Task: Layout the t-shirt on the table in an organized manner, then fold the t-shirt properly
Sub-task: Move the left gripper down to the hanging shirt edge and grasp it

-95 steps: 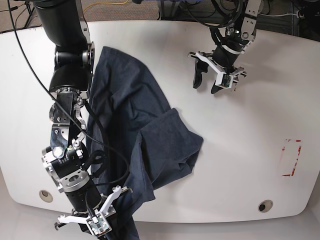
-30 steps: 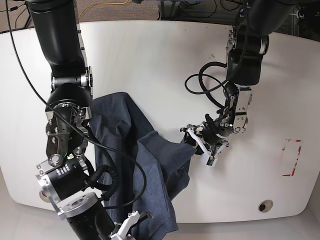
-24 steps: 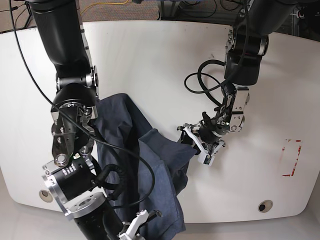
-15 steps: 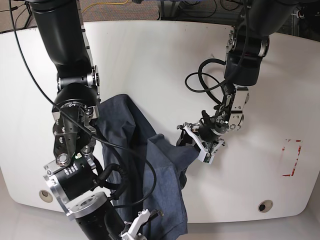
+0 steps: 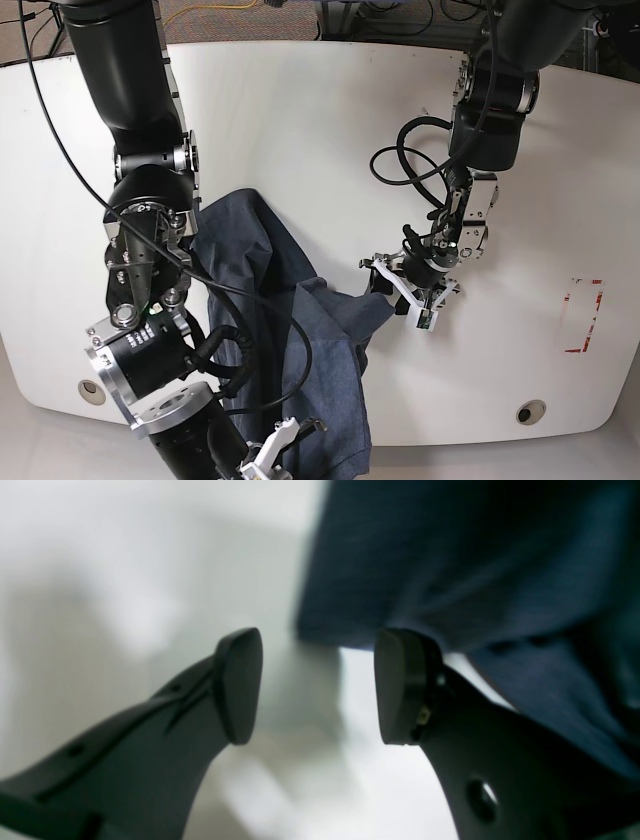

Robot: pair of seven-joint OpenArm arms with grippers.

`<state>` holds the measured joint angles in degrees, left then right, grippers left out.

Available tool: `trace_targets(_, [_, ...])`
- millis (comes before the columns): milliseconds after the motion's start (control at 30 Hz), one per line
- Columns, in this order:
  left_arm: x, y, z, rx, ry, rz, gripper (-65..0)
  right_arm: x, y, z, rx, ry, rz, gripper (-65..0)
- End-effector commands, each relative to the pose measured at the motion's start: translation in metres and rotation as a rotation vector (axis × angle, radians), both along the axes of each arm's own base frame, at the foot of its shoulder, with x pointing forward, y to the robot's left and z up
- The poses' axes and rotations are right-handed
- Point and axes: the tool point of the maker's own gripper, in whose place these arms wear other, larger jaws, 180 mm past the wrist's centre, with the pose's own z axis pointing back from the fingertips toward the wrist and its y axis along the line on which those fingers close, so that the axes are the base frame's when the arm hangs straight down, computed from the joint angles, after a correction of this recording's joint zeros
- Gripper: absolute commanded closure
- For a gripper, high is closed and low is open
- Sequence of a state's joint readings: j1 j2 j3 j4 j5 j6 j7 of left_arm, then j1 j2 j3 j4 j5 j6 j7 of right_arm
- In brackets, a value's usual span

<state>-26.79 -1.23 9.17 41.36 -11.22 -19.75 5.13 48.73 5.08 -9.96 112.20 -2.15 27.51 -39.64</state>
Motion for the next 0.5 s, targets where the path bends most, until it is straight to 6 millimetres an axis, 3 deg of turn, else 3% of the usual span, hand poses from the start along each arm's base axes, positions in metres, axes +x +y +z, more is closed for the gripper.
trace_targets(0, [0.012, -0.004, 0.020, -0.029, -0.056, 0.003, -33.8, -0.009, -0.001, 0.020, 0.026, -0.065, 0.014, 0.0])
trace_targets(367, [-0.030, -0.030, -0.006, -0.071, -0.011, -0.023, -33.8, -0.005, -0.001, -0.001, 0.024, -0.016, 0.012, 0.0])
trace_targets(467, [-0.044, -0.050, -0.013, -0.080, 0.005, -0.065, -33.8, -0.004, -0.001, -0.003, 0.024, -0.013, 0.012, 0.0])
